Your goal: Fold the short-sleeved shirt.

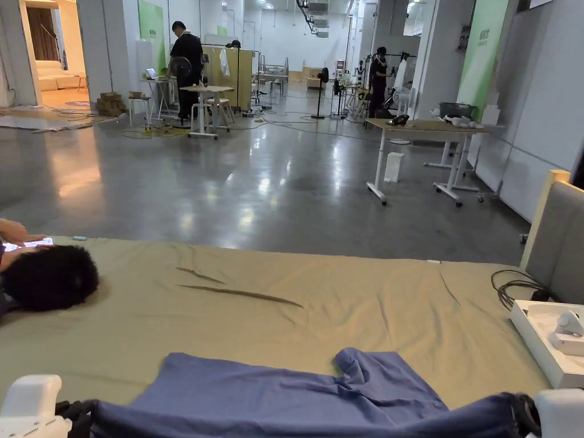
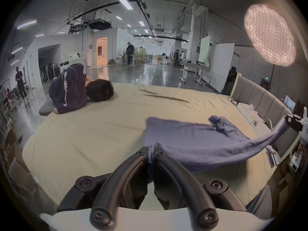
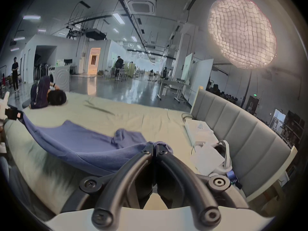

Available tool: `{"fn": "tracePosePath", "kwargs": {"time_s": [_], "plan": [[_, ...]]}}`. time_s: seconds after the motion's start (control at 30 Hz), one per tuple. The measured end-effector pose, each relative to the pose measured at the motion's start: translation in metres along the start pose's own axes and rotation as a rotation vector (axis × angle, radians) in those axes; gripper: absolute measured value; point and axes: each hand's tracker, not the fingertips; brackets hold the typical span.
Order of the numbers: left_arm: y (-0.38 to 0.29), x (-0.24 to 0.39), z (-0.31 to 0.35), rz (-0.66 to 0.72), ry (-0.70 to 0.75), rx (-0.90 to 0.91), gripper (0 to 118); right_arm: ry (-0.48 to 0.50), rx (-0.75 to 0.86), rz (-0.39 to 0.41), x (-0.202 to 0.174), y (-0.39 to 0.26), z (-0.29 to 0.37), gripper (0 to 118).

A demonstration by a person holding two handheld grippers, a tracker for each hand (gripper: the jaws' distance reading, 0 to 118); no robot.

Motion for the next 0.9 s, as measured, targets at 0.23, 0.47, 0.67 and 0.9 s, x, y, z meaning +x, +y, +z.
{"fn": "tracePosePath", "kwargs": {"time_s": [0.23, 0.47, 0.67, 0.9], "plan": [[-0.067, -0.007, 0.003, -0.012, 0.017, -0.164, 5, 0.005, -0.177, -0.011, -0.016, -0.074, 0.017, 1], [-0.118, -0.009, -0.022, -0.056, 0.032, -0.325, 5, 0.006, -0.374, -0.05, -0.025, -0.135, 0.001, 1], [-0.137, -0.011, -0.029, -0.046, 0.033, -0.369, 7, 0.005, -0.461, -0.022, -0.034, -0.161, -0.013, 1], [-0.127, -0.023, -0.008, 0.044, 0.015, -0.358, 53, -0.003, -0.449, -0.009, -0.034, -0.146, -0.009, 31]]}}
